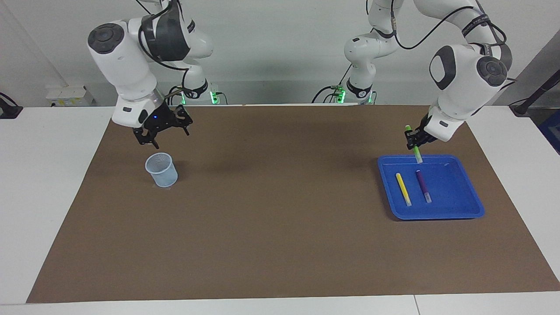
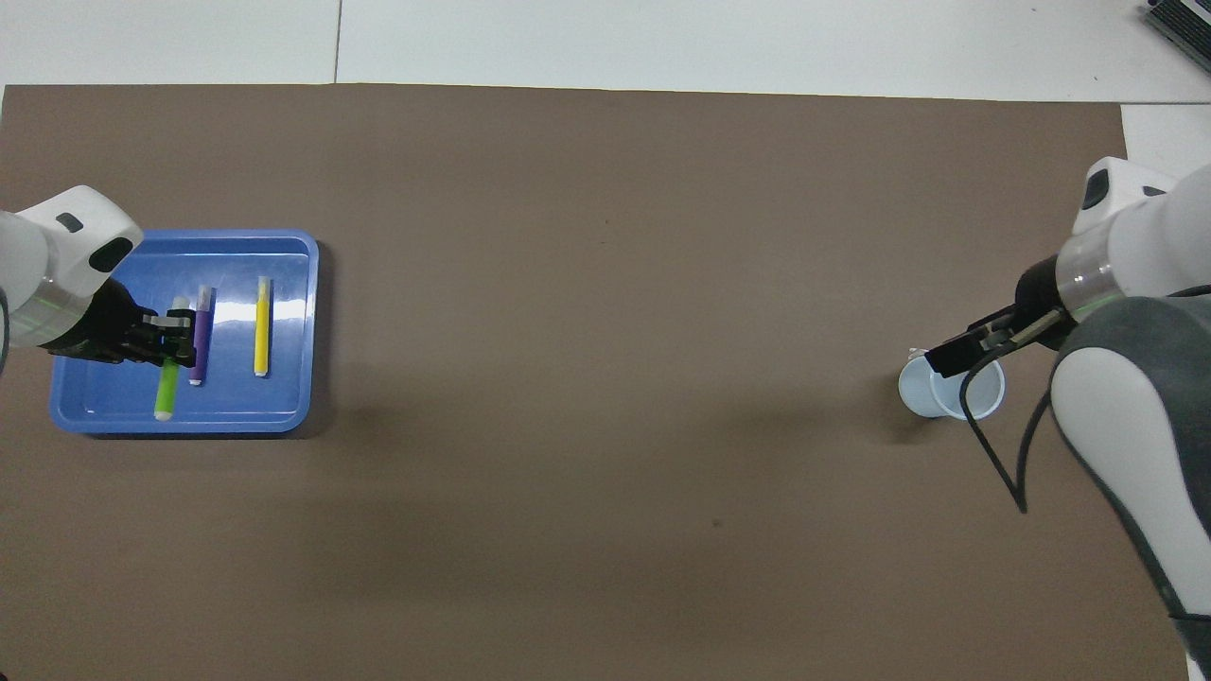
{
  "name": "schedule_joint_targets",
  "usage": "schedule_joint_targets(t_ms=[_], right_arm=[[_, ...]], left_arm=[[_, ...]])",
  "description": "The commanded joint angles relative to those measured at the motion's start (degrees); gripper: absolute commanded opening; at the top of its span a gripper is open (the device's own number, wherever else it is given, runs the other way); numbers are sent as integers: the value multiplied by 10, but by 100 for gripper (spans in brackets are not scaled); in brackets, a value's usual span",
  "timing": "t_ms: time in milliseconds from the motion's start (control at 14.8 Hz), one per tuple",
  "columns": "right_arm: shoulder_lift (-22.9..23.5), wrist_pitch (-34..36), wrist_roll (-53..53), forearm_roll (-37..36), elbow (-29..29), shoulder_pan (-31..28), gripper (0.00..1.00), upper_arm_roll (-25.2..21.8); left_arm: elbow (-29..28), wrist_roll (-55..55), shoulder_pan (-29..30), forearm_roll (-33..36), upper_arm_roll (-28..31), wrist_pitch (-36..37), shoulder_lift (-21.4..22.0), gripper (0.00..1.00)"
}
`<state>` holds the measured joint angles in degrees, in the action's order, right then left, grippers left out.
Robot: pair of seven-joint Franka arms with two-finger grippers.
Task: Right arm passes pens to left for tray arrangement
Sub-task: 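Carry the green pen to the tray with the left gripper while the right gripper returns, then release the green pen in the tray while the right gripper withdraws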
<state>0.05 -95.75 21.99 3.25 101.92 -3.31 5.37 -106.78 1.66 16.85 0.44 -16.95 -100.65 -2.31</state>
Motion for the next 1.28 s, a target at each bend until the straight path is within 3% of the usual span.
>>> schedule_joint_targets(t_ms=[0,472,810,1012,1215], right_arm=[[-14,46,2,0,-10,-37,100,3],[-3,129,-20,-42,-80,-43,100,2],[-2,162,-33,-35,-105,5,100,-76],[6,175,-153,-3,-133,27,100,-77],[5,158,-160,4,-123,28,100,-77]], left_arm=[[-5,-52,30,29,-6,-27,-9,0],[-6,-106,72,88,-6,-108,-74,0],[-6,-108,91,111,-6,-172,-124,0],[-4,-108,99,140,-6,-200,-147,0],[-7,-106,113,141,-6,-224,-163,0]])
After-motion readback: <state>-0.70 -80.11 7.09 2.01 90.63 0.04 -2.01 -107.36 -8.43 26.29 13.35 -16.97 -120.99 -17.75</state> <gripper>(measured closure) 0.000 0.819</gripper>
